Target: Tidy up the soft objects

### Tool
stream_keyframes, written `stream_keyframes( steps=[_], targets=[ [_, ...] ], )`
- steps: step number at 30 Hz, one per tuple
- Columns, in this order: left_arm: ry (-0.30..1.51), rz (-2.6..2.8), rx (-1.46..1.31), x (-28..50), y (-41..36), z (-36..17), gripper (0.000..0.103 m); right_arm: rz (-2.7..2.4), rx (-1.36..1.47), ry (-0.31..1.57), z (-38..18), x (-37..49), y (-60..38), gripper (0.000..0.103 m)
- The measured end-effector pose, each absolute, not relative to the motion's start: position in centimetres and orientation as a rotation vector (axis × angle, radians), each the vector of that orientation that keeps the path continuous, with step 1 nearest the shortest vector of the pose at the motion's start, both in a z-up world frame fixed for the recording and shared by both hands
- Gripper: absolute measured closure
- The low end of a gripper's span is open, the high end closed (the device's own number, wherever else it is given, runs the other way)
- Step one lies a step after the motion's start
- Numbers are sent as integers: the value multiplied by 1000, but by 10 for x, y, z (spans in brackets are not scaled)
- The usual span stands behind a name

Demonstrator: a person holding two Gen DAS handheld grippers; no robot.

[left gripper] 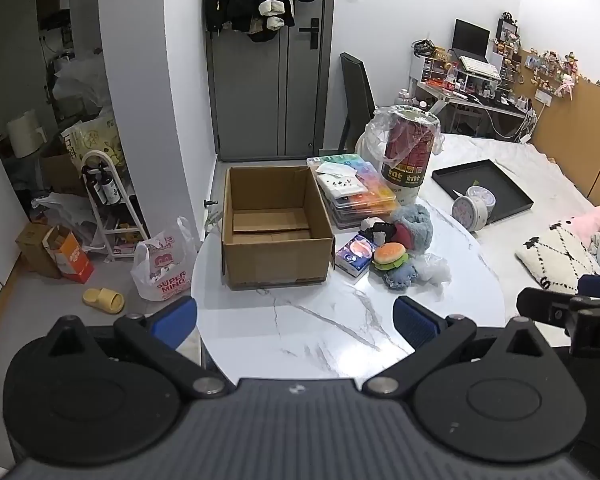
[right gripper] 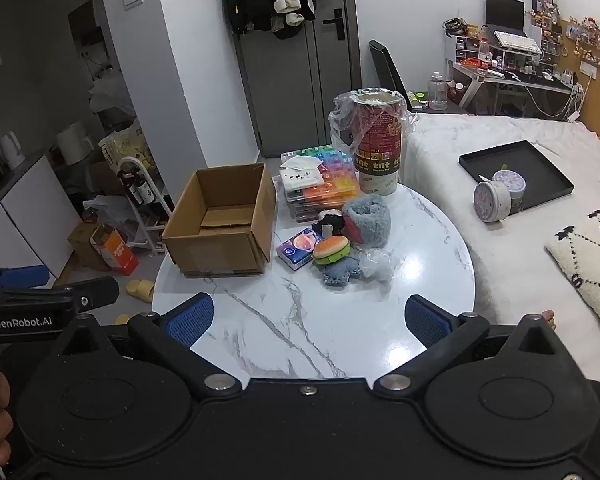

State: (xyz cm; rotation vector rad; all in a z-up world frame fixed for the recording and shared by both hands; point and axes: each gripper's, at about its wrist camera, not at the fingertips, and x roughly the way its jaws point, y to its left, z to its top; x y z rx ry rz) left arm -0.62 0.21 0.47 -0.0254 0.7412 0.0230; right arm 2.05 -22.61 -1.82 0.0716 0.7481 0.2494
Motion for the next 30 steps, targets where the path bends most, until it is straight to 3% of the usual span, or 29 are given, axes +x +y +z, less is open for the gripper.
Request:
stream_keyframes(
  steps=[30],
  targets=[
    [733,20,-22,-9,-2,3,0,264,66,741,-18,16,-226,0]
  ],
)
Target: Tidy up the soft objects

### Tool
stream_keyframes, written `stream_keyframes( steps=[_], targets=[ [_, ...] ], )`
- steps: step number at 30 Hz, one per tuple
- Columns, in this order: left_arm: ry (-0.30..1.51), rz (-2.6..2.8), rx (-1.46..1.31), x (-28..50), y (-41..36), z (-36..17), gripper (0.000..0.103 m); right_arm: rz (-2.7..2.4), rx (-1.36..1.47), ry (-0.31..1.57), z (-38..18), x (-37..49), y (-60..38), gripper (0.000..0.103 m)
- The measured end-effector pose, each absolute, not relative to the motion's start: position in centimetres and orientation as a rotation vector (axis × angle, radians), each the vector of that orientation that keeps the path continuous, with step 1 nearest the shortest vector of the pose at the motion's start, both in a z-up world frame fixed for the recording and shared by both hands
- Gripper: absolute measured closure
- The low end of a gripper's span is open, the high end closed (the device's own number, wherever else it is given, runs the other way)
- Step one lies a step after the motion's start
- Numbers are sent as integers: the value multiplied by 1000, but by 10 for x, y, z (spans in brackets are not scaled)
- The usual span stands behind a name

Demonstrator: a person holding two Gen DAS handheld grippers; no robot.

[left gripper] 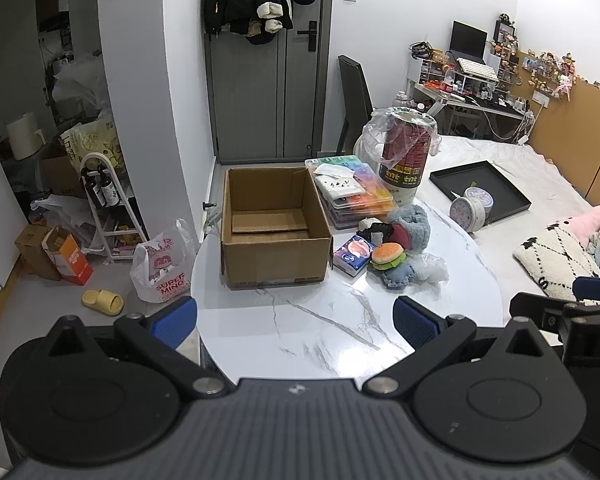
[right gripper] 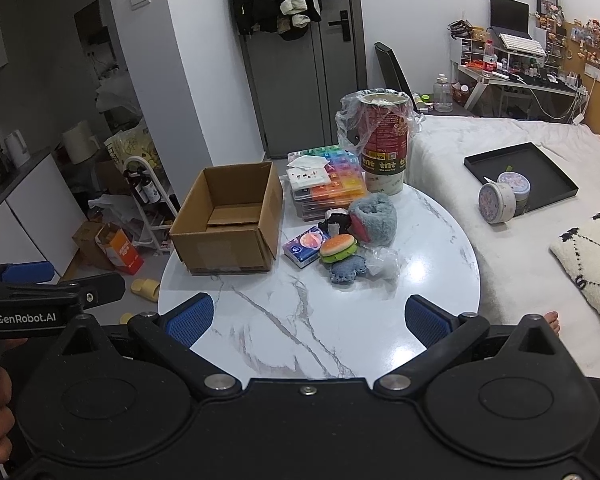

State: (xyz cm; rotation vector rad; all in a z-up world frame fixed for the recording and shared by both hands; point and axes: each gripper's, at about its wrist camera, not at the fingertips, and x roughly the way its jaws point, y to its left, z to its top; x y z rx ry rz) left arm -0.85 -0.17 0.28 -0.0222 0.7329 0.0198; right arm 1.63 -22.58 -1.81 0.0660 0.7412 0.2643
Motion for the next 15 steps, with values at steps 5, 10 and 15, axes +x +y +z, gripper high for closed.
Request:
stream_keyframes(
  steps=[5,10,15],
  targets=[
    [736,22,-24,-9,-1,2,0,267,64,742,-19,16,-226,0],
    [737,23,-24,-8,0,1,0,269,69,741,-19,17,-226,0],
    [735,22,-26,-9,0,1,0,262,65,736,-18,17,-227,0]
  ],
)
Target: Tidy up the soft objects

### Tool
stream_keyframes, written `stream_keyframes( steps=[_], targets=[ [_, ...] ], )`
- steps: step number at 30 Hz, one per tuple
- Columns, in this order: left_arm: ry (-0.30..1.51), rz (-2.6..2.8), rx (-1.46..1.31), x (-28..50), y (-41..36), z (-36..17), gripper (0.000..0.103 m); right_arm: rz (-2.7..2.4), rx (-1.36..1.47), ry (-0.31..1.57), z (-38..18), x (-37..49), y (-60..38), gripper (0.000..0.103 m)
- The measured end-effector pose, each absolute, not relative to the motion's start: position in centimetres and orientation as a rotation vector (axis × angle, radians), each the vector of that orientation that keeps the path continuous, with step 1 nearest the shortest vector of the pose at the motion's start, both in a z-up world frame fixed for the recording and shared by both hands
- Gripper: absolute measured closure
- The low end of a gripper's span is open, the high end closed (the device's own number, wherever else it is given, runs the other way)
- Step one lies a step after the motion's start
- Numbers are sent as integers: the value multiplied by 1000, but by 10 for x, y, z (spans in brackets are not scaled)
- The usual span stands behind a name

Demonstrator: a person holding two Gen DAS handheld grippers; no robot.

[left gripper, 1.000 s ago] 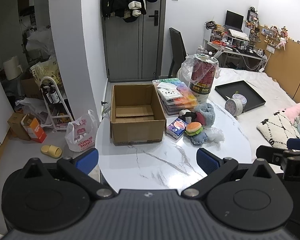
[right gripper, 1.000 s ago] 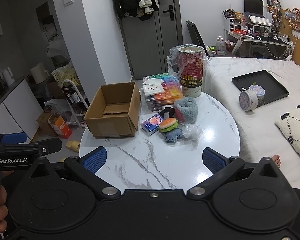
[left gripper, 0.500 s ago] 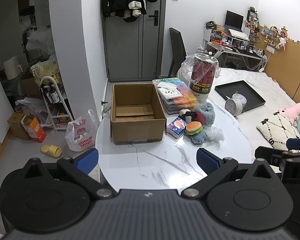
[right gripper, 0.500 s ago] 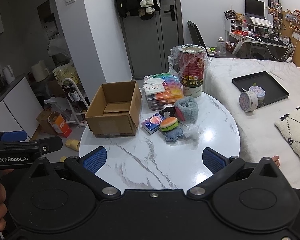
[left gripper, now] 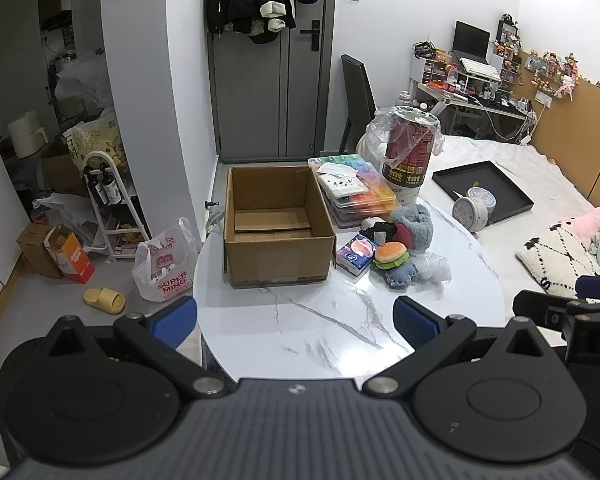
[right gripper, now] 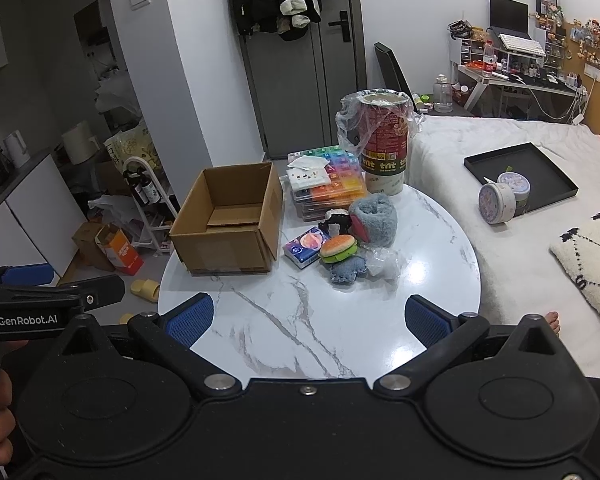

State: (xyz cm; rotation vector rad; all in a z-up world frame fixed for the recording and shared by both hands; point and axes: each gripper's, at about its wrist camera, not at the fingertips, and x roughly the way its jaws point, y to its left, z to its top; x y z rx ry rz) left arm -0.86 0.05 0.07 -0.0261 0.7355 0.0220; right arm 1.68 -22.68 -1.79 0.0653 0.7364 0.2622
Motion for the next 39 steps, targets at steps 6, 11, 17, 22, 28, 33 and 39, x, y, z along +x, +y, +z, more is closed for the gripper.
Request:
stream_keyframes(
  steps=[6,11,17,22,28,33,39],
  targets=[
    [738,25,-28,-8,2,1,0,254,61,728,-17,15,-226,0],
    [737,24,-29,-8,2,0,0,253,63,730,-17,16,-226,0],
    [741,24,-30,-8,3,0,0,253,62,732,-18,16,-226,0],
    [747,22,-33,-4,4,-2,0,252,63,739,-21,18,-225,0],
    [755,33,-21,3,6,-9,0,243,75,741,-24,21,-228,0],
    [769,52,-20,15,10,-16,0,231,97,751,-31,28,-233,0],
    [789,67,-11,32,13,-25,0,215,115,774,-43,41,-241,0]
  ],
)
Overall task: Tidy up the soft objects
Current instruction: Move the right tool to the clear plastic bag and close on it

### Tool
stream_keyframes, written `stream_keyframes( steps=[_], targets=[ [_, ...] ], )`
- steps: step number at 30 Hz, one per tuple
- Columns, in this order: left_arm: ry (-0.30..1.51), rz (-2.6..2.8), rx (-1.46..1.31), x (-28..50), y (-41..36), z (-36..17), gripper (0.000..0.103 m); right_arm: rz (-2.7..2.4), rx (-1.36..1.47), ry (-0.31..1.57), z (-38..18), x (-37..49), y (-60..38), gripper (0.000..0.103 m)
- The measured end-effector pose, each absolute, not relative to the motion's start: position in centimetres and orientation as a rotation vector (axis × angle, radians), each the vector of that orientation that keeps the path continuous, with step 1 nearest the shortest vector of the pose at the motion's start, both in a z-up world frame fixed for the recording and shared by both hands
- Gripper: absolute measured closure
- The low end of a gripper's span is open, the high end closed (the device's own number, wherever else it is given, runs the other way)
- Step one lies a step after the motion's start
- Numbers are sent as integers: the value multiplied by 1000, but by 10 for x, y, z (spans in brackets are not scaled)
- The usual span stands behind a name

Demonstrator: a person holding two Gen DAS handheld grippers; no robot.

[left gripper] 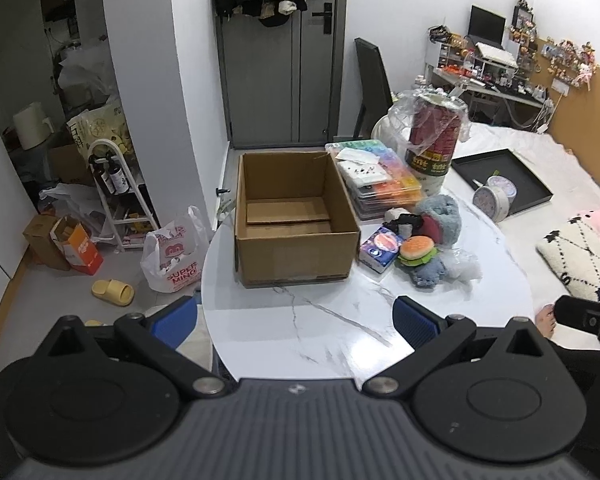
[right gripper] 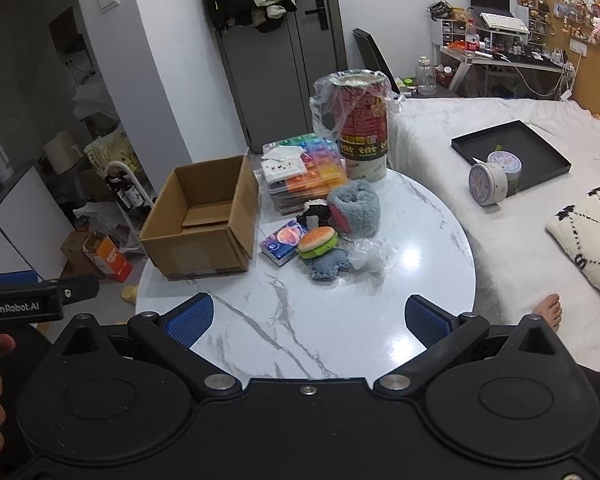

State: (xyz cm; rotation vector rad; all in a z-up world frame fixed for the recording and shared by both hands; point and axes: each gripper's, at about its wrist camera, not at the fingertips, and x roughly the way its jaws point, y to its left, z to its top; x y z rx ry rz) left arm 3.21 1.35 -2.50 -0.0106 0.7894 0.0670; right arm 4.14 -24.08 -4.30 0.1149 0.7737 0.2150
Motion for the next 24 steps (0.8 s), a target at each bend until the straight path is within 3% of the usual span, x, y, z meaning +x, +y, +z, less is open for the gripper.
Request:
stream_keyframes(
  steps=[7,11,18,24],
  targets=[
    [828,76,-8,57,21,-38,2,190,122,797,-56,61,-244,1],
    [844,79,-10,73,27,-43,2,176,149,825,-65,76,-247,8],
    [871,100,-21,108,42,-49,4,152,187,857,-80,105,-252,11],
    [894,129,-39,138,57,-55,11,138,216,879,-91,128,-254,13]
  ],
)
